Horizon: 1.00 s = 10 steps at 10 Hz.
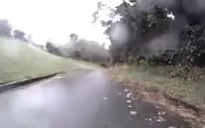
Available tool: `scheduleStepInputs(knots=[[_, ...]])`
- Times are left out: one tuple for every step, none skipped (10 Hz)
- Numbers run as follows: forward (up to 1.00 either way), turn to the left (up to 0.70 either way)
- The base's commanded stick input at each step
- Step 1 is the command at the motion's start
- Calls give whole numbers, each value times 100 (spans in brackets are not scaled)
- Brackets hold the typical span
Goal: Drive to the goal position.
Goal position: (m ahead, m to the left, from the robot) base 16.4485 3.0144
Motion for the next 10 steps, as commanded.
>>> scheduleStepInputs(knots=[[100, 0], [100, 0], [100, 0], [100, 0], [100, 0], [100, 0], [100, 0], [100, 0], [100, 0], [100, 0]])
